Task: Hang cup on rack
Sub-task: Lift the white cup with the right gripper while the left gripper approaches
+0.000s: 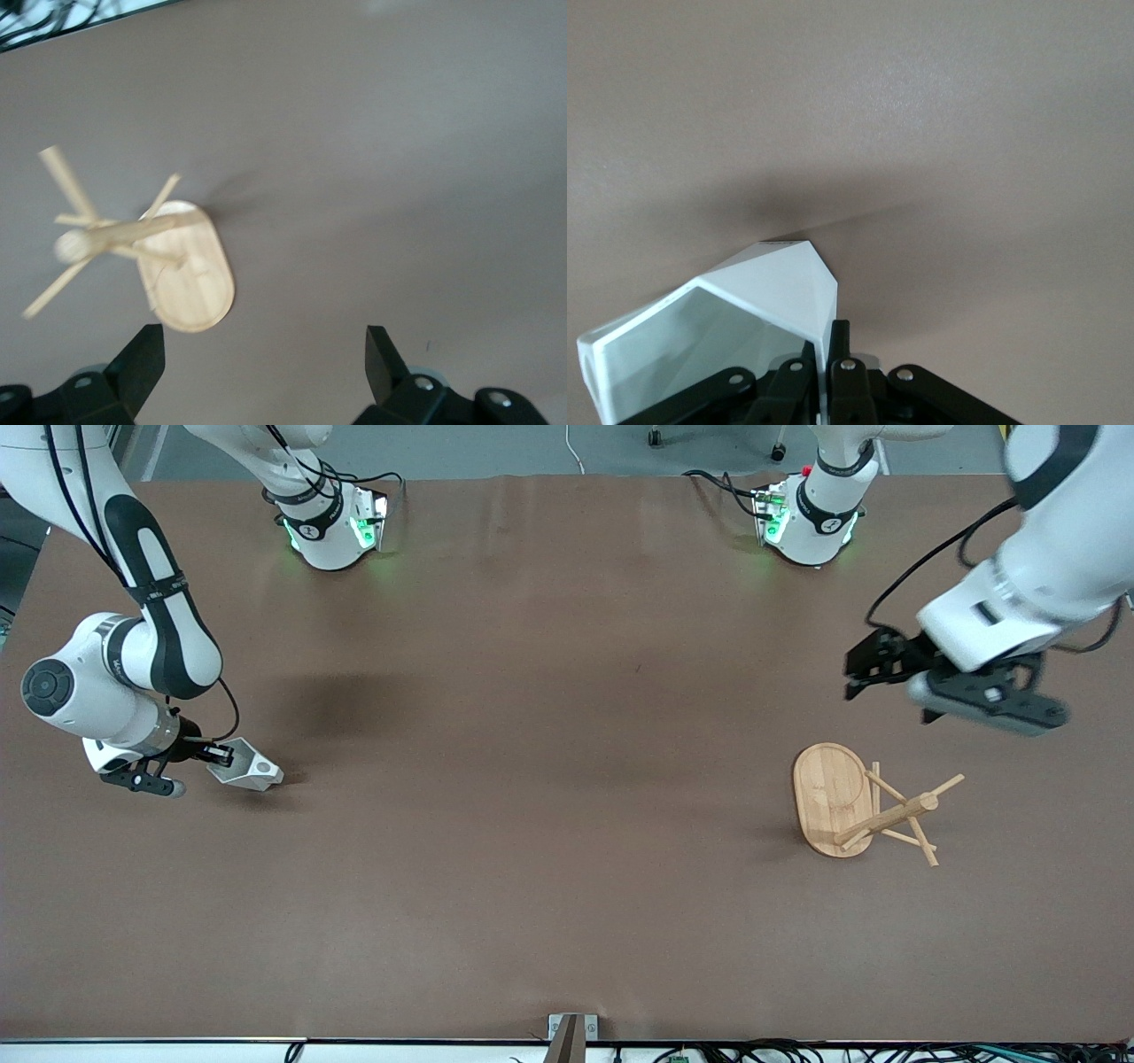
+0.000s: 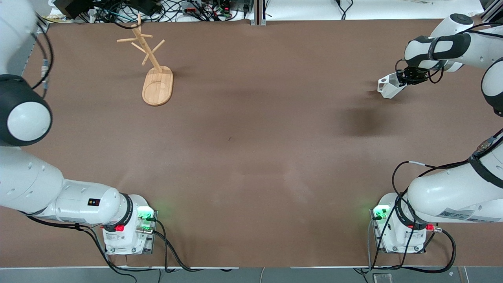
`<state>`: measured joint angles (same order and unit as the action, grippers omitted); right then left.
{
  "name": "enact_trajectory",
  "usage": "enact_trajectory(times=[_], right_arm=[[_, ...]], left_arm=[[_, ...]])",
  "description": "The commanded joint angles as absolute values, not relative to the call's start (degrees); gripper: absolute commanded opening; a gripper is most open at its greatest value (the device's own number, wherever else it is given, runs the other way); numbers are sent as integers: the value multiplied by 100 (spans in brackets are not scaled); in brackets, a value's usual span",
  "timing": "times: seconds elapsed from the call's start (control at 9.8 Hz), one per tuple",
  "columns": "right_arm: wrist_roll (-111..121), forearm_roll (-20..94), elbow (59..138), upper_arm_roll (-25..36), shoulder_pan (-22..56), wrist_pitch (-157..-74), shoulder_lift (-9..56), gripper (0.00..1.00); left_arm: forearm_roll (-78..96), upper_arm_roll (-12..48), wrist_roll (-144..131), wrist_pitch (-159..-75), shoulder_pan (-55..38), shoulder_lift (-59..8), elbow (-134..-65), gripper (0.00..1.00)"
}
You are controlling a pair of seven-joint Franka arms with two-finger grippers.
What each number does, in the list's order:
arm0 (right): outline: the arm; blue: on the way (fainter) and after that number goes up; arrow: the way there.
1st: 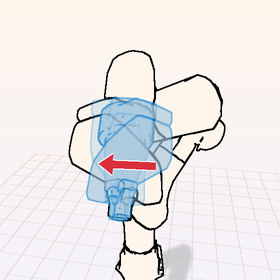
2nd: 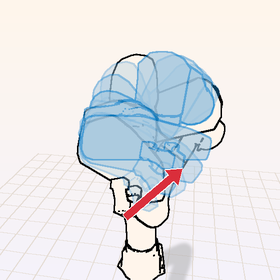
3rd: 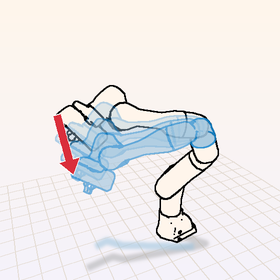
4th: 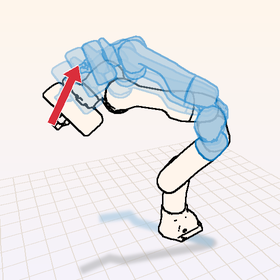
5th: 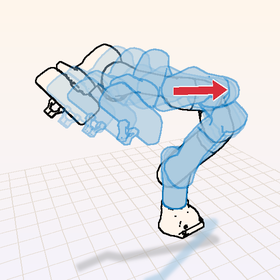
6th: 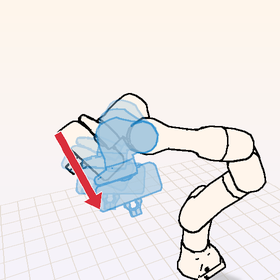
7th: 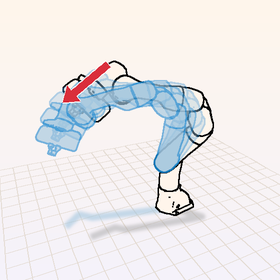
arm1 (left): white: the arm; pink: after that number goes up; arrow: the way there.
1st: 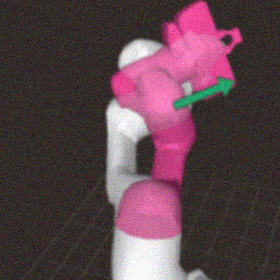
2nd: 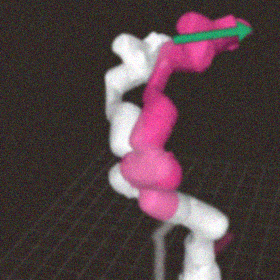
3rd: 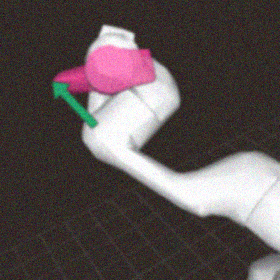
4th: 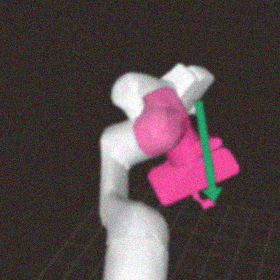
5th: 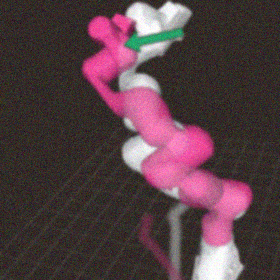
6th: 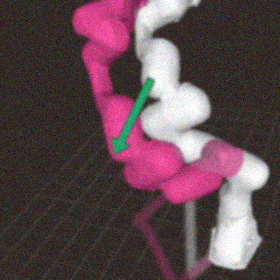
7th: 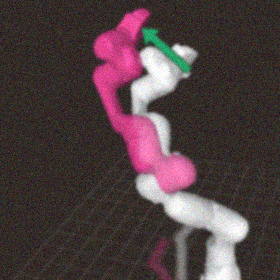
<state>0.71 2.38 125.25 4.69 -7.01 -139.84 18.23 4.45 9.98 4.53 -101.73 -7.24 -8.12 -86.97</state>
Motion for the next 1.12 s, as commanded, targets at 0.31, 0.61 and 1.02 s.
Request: enact_trajectory(times=[0.31,0.61,1.02], right_arm=[[1563,455,11288,396,-748,-12054,1723,0],[1652,1998,10793,133,-615,-11287,1574,0],[2312,4732,10837,9,-528,-9611,1336,0]], left_arm=[[510,1915,1158,-10976,-738,-1712,-8701,100],[903,2399,1432,-11241,-738,-1916,-8701,100],[1580,2961,2193,-11689,-730,-2108,-8701,100]])
